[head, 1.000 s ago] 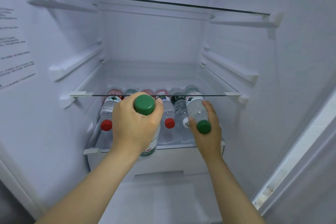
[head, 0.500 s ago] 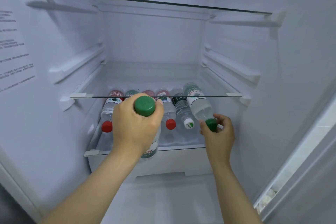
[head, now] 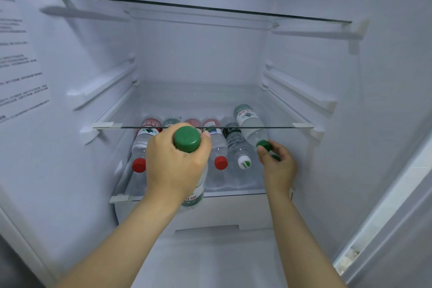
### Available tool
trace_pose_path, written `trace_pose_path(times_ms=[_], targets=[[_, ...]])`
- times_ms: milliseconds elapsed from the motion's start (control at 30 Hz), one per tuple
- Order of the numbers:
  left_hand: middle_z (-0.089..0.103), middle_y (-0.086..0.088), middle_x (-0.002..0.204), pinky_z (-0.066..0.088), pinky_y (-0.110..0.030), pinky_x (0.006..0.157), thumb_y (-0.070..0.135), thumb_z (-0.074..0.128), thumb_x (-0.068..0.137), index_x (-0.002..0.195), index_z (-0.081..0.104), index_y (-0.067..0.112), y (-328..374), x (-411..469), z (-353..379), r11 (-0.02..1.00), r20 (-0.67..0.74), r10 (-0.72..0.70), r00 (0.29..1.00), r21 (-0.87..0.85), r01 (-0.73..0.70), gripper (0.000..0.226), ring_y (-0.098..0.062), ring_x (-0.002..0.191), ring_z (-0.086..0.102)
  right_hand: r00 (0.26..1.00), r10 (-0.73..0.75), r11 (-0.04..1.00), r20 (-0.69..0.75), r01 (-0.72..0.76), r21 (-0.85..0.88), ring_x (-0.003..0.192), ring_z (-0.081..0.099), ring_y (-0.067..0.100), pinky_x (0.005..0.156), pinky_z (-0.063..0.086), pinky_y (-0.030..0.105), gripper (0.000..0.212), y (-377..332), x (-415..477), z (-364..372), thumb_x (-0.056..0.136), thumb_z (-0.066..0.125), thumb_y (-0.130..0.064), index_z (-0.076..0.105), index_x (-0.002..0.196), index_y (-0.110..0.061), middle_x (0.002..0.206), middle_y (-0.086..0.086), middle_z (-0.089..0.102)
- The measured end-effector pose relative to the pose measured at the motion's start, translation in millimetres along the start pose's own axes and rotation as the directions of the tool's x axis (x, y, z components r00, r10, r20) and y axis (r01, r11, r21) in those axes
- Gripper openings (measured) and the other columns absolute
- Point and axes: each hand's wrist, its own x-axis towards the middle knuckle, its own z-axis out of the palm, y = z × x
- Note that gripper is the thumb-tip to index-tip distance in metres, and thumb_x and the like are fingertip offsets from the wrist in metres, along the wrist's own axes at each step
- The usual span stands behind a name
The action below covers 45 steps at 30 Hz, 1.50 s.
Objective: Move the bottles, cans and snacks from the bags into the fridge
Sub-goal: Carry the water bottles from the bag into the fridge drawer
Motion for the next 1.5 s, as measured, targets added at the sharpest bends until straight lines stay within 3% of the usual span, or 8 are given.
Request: trace_pose_path(times_ms=[367, 500, 633, 867, 1033, 1167, 1333, 1500], targets=[[0.062, -0.011, 0.057, 0.043, -0.035, 0.059, 0.027, 0.062, 0.076, 0.060, 0.061, 0.001, 2, -2, -3, 1.000, 0.027, -0.021, 0.999, 0.001, 0.021, 0.031, -0.025, 0.059, 0.056, 0.999, 0.029, 0.999, 0.028, -0.029, 0.021, 0.099, 0.068, 0.017, 0.083, 0.058, 0.032, 0.037, 10, -27, -2, 0.087, 0.070, -0.013, 0.062, 0.123, -0.010, 0.108, 0.004, 0.069], [0.064, -0.011, 0.061, 0.044, -0.034, 0.061, 0.028, 0.061, 0.077, 0.062, 0.062, 0.002, 3, -1, -5, 0.999, 0.076, -0.040, 0.996, -0.002, 0.040, 0.030, -0.025, 0.062, 0.057, 0.986, -0.053, 0.977, 0.158, 0.084, -0.196, 0.094, 0.066, 0.013, 0.076, 0.051, 0.013, 0.014, 19, -51, -17, 0.088, 0.068, -0.018, 0.069, 0.102, -0.016, 0.096, -0.005, 0.070], [0.064, -0.003, 0.068, 0.048, -0.033, 0.065, 0.043, 0.063, 0.077, 0.069, 0.065, 0.010, 8, -5, -17, 0.990, 0.150, -0.130, 0.980, 0.075, 0.120, 0.034, -0.021, 0.071, 0.059, 0.934, -0.058, 0.864, 0.352, 0.223, -0.450, 0.100, 0.055, 0.006, 0.073, 0.040, -0.001, 0.028, 19, -56, -29, 0.089, 0.068, -0.020, 0.064, 0.116, -0.016, 0.113, -0.007, 0.061], [0.054, 0.002, 0.072, 0.034, -0.030, 0.055, 0.066, 0.050, 0.075, 0.060, 0.045, 0.022, 27, -16, -45, 0.892, 0.261, -0.211, 0.942, 0.446, 0.076, 0.047, -0.020, 0.070, 0.053, 0.900, -0.099, 0.741, 0.424, 0.351, -0.572, 0.121, 0.049, 0.018, 0.099, 0.038, 0.026, 0.030, 24, -65, -40, 0.084, 0.073, -0.025, 0.068, 0.112, -0.015, 0.121, 0.000, 0.062], [0.051, 0.001, 0.055, 0.042, -0.030, 0.051, 0.060, 0.061, 0.075, 0.059, 0.052, 0.016, 29, -19, -48, 0.930, 0.293, -0.253, 0.922, 0.336, 0.148, 0.048, -0.021, 0.057, 0.051, 0.899, -0.082, 0.746, 0.431, 0.342, -0.571, 0.121, 0.048, 0.018, 0.098, 0.035, 0.023, 0.030, 20, -64, -41, 0.083, 0.073, -0.027, 0.068, 0.111, -0.015, 0.123, 0.001, 0.062], [0.063, -0.022, 0.077, 0.058, -0.050, 0.063, 0.067, 0.058, 0.062, 0.084, 0.065, 0.004, 15, -19, -52, 0.949, 0.246, -0.305, 0.920, 0.160, 0.271, 0.067, -0.036, 0.069, 0.062, 0.880, -0.079, 0.721, 0.468, 0.375, -0.583, 0.123, 0.046, 0.018, 0.099, 0.031, 0.020, 0.035, 22, -64, -45, 0.083, 0.074, -0.026, 0.067, 0.115, -0.015, 0.126, 0.001, 0.060], [0.064, -0.004, 0.066, 0.046, -0.031, 0.059, 0.063, 0.056, 0.063, 0.078, 0.071, 0.014, 27, -17, -42, 0.976, 0.148, -0.213, 0.966, 0.084, 0.202, 0.053, -0.020, 0.062, 0.058, 0.863, -0.079, 0.705, 0.499, 0.402, -0.584, 0.129, 0.042, 0.019, 0.102, 0.026, 0.018, 0.039, 25, -63, -48, 0.083, 0.074, -0.024, 0.065, 0.120, -0.016, 0.132, 0.000, 0.057], [0.070, 0.020, 0.090, 0.043, -0.007, 0.078, 0.052, 0.062, 0.072, 0.088, 0.071, 0.036, 29, -16, -16, 0.996, 0.095, -0.076, 0.993, 0.052, 0.071, 0.024, 0.006, 0.091, 0.061, 0.858, -0.092, 0.709, 0.505, 0.413, -0.572, 0.130, 0.041, 0.017, 0.103, 0.026, 0.018, 0.039, 27, -63, -48, 0.084, 0.073, -0.025, 0.064, 0.121, -0.017, 0.133, -0.002, 0.055]])
